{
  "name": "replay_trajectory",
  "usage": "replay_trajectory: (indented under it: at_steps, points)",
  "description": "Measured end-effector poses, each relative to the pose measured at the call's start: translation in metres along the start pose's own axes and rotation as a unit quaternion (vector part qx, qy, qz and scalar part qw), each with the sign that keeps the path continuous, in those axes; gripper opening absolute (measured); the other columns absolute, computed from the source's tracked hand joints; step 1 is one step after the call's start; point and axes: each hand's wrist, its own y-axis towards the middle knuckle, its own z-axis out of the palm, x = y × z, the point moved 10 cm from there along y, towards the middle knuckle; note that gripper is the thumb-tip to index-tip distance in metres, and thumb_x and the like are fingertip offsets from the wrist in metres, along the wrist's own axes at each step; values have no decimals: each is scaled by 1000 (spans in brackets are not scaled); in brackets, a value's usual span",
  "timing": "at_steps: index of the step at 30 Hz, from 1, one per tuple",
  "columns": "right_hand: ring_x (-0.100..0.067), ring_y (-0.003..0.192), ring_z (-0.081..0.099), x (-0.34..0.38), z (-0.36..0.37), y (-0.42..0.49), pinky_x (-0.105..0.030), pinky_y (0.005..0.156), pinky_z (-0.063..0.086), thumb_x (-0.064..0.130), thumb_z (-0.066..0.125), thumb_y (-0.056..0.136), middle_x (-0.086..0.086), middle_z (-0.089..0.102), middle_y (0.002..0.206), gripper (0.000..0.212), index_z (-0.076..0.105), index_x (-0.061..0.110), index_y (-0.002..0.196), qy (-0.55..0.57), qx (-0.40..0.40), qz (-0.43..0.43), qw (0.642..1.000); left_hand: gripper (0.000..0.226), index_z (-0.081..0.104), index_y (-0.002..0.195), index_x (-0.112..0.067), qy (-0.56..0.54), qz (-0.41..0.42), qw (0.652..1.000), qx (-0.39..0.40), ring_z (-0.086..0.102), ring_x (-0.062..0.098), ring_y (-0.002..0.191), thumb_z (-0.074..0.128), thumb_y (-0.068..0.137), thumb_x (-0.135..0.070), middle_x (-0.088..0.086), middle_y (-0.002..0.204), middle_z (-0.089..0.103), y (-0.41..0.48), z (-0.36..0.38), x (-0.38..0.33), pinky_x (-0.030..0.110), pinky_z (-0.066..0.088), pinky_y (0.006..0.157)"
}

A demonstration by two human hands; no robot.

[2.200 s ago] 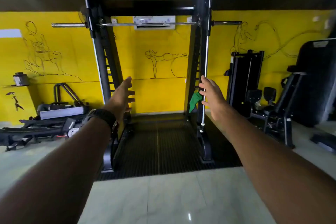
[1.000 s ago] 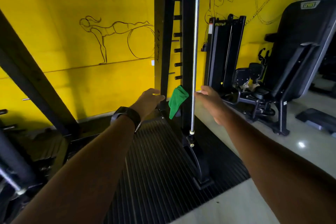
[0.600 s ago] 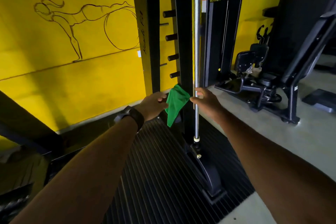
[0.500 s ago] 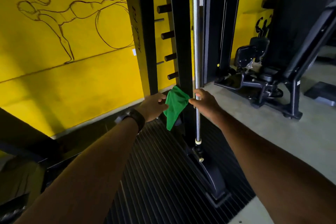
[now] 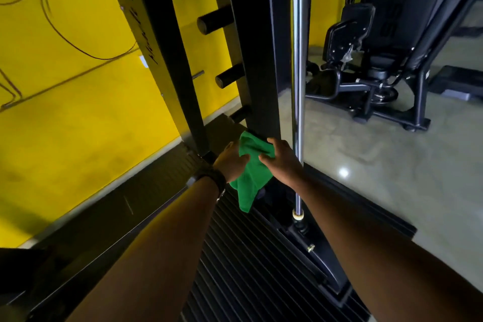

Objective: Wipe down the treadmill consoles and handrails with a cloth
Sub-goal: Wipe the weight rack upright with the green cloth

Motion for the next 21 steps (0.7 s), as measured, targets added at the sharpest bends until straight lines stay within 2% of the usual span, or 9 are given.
replay_trajectory:
  at_steps: [2,6,8,10,12,14,16,18,21]
  points:
    - [-32,129,51,-10,14,26,-44,98,52,30,65,98,-17,44,147,62,38,12,152,-8,-13,18,1000,63,16,160,-13,13,6,1000,-6,22,27,151,46,106,-28,7,166,18,31,-1,12,41,23,122]
    - [-32,134,47,-23,32,63,-48,104,49,31,69,96,-17,46,147,66,36,11,150,-10,-47,34,998,62,16,160,-15,-26,36,999,-2,18,24,152,46,106,-24,7,166,16,84,-2,25,42,21,123]
    - [-30,130,52,-31,37,73,-51,101,50,30,70,94,-14,50,144,64,37,13,146,5,-69,48,996,62,20,159,-18,-49,54,997,16,28,26,149,50,105,-23,9,164,24,107,2,28,42,29,120]
    - [-29,117,62,-39,39,78,-52,97,52,29,68,96,-13,60,133,54,40,14,139,-16,-91,66,994,66,24,158,-23,-67,63,995,39,49,25,133,57,101,-21,10,157,37,124,8,29,42,45,106]
    - [-29,105,68,-42,42,82,-47,93,53,31,61,101,-12,68,122,43,44,14,137,-62,-95,72,991,73,25,157,-27,-55,74,994,63,61,22,113,64,96,-20,8,150,47,136,16,30,44,54,95]
    - [-28,105,67,-38,40,82,-41,91,53,31,54,104,-13,69,121,41,50,11,140,-79,-104,56,990,78,25,156,-28,-31,96,993,64,61,24,115,69,91,-20,8,147,50,143,19,30,47,56,95]
    - [-19,92,68,-30,36,81,-31,77,52,28,53,105,-12,71,116,39,55,9,139,-30,-104,24,994,76,30,155,-27,-18,123,991,50,61,23,116,70,91,-21,3,144,51,141,14,27,40,56,94]
    - [1,69,57,-17,31,77,-22,60,41,22,55,104,-4,71,98,33,60,10,135,27,-98,-14,995,62,44,148,-22,-3,144,990,15,64,22,108,70,92,-21,4,132,60,134,3,25,37,57,89]
    - [13,59,54,5,19,71,-8,53,34,12,58,102,19,57,77,27,67,11,127,64,-119,-57,989,38,69,118,-13,44,160,985,-40,67,22,94,71,90,-39,7,107,68,118,-16,28,34,57,77]
